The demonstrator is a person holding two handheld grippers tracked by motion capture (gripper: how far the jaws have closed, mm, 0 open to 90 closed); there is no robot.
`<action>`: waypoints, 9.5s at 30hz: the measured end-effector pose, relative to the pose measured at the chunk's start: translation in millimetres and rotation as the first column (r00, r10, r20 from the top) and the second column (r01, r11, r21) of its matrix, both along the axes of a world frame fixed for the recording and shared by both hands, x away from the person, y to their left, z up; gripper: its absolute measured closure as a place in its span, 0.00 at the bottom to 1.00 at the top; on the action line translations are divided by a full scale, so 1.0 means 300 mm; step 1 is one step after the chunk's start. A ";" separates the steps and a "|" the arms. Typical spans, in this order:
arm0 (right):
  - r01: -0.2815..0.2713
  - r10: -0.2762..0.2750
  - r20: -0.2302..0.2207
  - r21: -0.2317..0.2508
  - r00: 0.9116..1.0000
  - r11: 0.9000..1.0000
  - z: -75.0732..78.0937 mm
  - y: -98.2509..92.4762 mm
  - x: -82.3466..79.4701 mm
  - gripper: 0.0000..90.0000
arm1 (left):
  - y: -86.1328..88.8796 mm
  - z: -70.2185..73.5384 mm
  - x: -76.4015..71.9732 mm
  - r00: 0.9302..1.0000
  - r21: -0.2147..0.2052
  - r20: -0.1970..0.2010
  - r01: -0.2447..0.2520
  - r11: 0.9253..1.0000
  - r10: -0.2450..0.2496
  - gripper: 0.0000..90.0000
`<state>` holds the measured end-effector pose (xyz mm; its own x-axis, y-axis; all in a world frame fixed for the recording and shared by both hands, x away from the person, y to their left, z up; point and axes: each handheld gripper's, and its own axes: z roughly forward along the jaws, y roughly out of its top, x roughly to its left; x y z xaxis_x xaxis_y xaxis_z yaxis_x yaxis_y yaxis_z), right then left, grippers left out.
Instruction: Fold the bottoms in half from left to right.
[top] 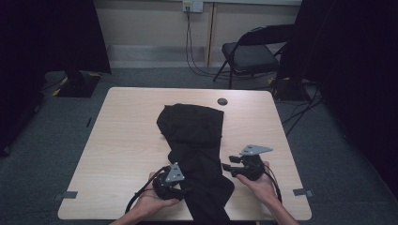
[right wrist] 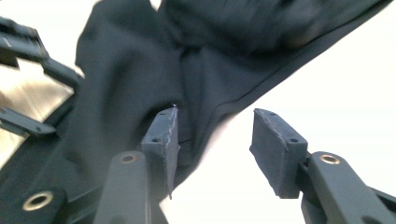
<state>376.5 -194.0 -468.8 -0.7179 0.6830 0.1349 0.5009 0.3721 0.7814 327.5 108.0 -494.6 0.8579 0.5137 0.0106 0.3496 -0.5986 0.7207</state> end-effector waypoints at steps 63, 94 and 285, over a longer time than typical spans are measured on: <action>0.153 -0.150 0.033 -0.103 0.988 0.983 -0.040 0.242 0.441 0.74 | 0.157 0.035 0.567 0.950 -0.073 -0.071 -0.308 0.948 0.303 0.76; -0.057 0.026 0.194 0.156 0.981 0.986 0.325 0.062 -0.086 0.85 | 0.171 0.323 0.020 0.999 -0.289 -0.028 -0.038 0.957 0.031 0.93; -0.213 0.213 0.045 -0.011 0.976 0.977 0.018 0.175 -0.069 0.55 | 0.052 0.056 0.102 0.996 -0.050 -0.069 0.059 0.997 -0.063 0.45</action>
